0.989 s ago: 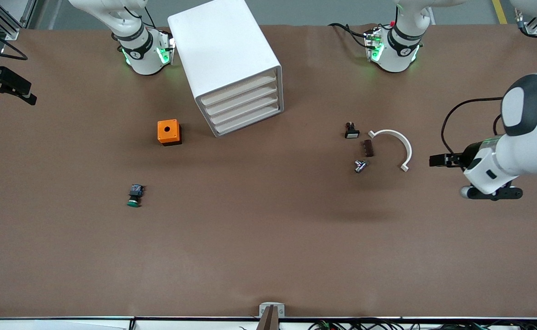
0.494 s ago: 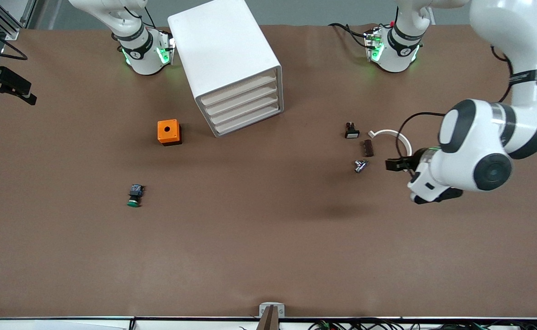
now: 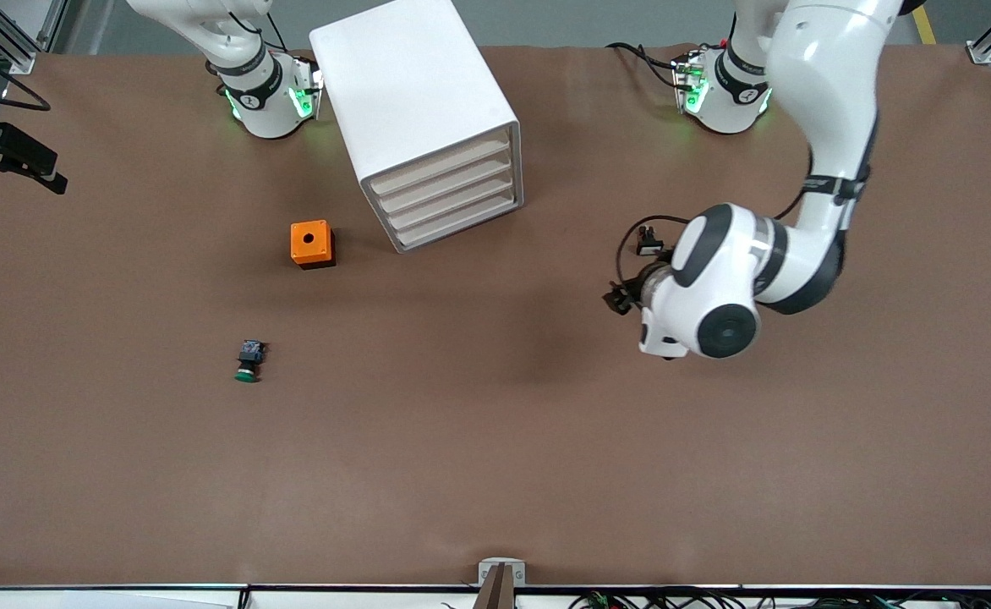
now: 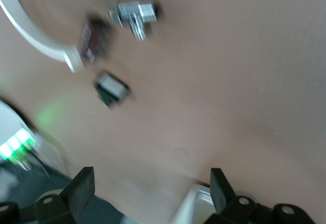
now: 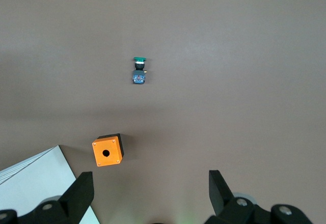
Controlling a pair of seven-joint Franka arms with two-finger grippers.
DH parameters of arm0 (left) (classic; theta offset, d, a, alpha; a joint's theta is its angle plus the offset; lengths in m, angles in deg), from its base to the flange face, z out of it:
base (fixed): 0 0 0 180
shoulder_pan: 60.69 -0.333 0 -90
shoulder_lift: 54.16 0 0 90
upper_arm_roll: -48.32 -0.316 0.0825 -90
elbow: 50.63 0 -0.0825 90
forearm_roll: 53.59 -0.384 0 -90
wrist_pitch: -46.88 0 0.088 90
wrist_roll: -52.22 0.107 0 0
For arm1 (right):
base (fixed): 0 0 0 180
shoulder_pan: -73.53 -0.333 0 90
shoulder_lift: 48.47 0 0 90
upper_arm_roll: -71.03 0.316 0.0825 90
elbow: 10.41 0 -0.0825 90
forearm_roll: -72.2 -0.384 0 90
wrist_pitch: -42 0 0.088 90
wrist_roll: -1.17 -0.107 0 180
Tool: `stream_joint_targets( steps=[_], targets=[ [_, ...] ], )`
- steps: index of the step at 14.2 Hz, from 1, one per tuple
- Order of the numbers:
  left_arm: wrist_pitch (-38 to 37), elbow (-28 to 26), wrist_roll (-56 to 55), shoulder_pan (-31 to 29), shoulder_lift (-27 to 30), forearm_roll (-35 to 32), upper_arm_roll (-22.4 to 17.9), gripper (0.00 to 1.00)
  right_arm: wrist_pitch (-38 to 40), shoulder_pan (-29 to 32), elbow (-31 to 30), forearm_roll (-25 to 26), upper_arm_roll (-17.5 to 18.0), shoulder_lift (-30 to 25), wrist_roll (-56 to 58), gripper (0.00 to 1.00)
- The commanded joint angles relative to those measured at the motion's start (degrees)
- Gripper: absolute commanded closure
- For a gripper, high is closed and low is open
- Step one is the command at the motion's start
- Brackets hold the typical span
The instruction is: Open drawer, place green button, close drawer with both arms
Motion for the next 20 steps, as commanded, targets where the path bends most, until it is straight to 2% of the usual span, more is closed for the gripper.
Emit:
stream_joint_targets(
  steps=[1,8,11,13,14,16,20],
  targets=[
    [-1.5,5.56,-12.1,2.29,-5.67,6.49,-0.45,0.0,-0.3,0.62,0.16,-0.05,0.27,-1.06,0.44,0.0],
    [-1.5,5.91,-39.16,3.97,-11.73,25.39,-0.1,0.0,-0.47,0.63,2.1,0.03,0.18,2.71,0.96,0.0],
    [-1.58,5.82,-44.03,4.23,-14.45,30.5,1.3,0.0,-0.65,0.1,3.24,2.66,0.36,6.48,0.88,0.0],
    [-1.5,5.91,-47.28,4.67,-16.82,32.43,2.71,0.02,-0.91,0.71,3.5,1.97,0.27,10.34,0.96,0.0],
    [-1.41,5.91,-48.42,5.46,-17.71,33.84,2.8,0.08,-1.52,0.8,3.51,1.88,0.18,10.54,0.97,0.0],
    [-1.41,5.91,-50.1,6.26,-18.68,36.74,2.89,0.27,-1.97,1.06,3.59,2.14,0.1,13.86,0.88,0.0],
    [-1.32,5.74,-53.17,8.63,-20.0,37.37,2.98,0.37,-2.32,3.0,3.86,2.49,-0.08,17.22,1.05,0.0]
  ],
)
